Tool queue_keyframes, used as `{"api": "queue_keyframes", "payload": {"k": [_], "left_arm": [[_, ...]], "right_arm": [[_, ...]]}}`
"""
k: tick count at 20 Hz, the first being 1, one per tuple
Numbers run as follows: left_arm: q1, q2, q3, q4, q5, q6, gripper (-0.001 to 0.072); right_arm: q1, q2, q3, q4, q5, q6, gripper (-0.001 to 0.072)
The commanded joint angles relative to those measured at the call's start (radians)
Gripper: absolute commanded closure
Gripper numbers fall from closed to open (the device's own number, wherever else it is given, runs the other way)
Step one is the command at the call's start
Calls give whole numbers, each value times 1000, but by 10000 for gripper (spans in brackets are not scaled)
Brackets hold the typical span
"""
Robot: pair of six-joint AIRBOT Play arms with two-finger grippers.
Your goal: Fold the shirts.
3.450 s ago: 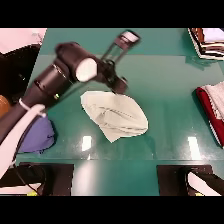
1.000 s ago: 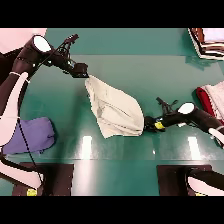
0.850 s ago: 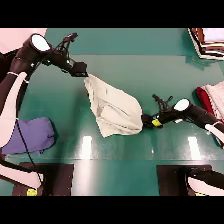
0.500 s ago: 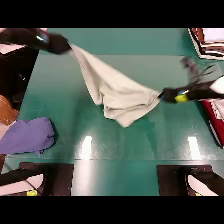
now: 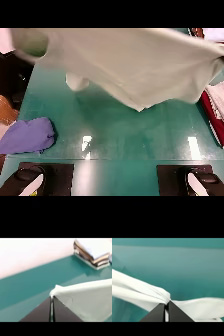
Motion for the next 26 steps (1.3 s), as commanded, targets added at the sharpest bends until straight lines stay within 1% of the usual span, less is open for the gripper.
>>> {"api": "queue_keyframes", "payload": {"k": [1,3,5,6,8,11,13,15,18,20,22,23,24,25,26], "left_arm": [[1,100,3,6,81,-11,688],[1,90,7,25,76,-11,688],[1,51,7,108,35,-13,687],[1,12,7,160,0,-31,687],[1,-88,7,235,-76,-56,687],[1,-297,3,252,-149,-65,687],[1,-444,-39,251,-147,-85,687],[1,-583,-101,251,-134,-105,687],[1,-768,-175,253,-66,-104,686],[1,-857,-180,256,-19,-104,686],[1,-896,-180,263,35,-105,686],[1,-897,-181,270,60,-105,620],[1,-897,-172,277,67,-105,298],[5,-897,-159,280,59,-106,88],[17,-897,-136,276,24,-106,87]], "right_arm": [[-58,16,154,-11,47,0,695],[-89,-25,256,-10,69,0,695],[-95,-101,363,-9,116,-1,695],[-81,-147,400,-10,136,-1,696],[-29,-254,441,-11,169,1,696],[72,-456,441,-13,175,2,695],[113,-616,441,-13,178,0,695],[127,-780,441,-11,172,-24,695],[130,-988,441,-1,143,-38,695],[138,-1069,442,0,104,-53,695],[138,-1115,442,39,58,-52,694],[136,-1127,442,84,40,-52,661],[125,-1131,442,131,25,-52,439],[112,-1129,442,190,11,-52,316],[97,-1123,442,254,7,-52,316]]}}
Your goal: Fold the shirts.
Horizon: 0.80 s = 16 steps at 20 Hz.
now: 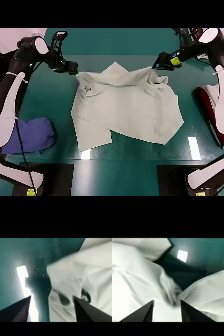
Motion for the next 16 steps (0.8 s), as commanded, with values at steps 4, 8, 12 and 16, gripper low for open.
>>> {"api": "queue_keyframes", "payload": {"k": [4,8,12,16], "left_arm": [[111,18,41,-52,-213,0,87],[164,162,-262,-135,-226,52,87],[164,311,-639,-179,-99,60,86],[164,334,-801,-280,-23,61,87]], "right_arm": [[-108,51,-26,235,131,-72,323],[-161,257,-311,236,141,-117,324],[-197,463,-614,238,57,-136,324],[-201,579,-769,238,-1,-138,323]]}}
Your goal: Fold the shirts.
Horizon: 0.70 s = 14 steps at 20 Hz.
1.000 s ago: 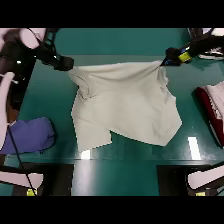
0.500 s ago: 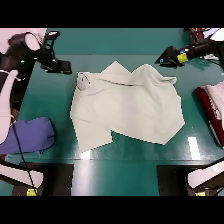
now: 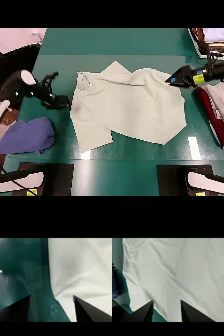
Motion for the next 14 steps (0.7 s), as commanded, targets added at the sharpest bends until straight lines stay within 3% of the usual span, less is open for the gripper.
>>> {"api": "queue_keyframes", "payload": {"k": [1,7,8,10,11,14], "left_arm": [[3,34,-152,-99,87,8,87],[-73,31,-175,-177,154,51,90],[-84,31,-174,-177,161,50,221],[-85,33,-168,-179,163,47,625],[-84,35,-156,-178,147,49,687],[-84,47,-82,-178,92,60,687]], "right_arm": [[-9,107,-145,3,-50,-9,324],[-9,163,-179,14,-67,-10,324],[-9,172,-179,3,-71,-10,324],[-9,200,-180,-77,-59,-5,324],[-9,216,-180,-148,-40,16,323],[-17,275,-225,-350,18,92,323]]}}
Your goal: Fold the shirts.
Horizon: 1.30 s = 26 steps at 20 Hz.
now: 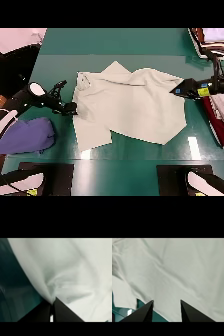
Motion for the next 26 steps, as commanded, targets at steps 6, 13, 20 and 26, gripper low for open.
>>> {"api": "queue_keyframes", "payload": {"k": [6,13,20,26], "left_arm": [[-5,115,87,-6,-15,35,687],[-5,114,87,-7,-9,35,686],[-5,116,87,-6,-23,34,687],[-5,327,172,68,-33,-22,687]], "right_arm": [[-268,209,-441,-216,67,99,321],[-233,216,-709,-148,-92,95,323],[-32,16,-682,-26,-194,82,374],[74,120,-406,-29,-128,80,694]]}}
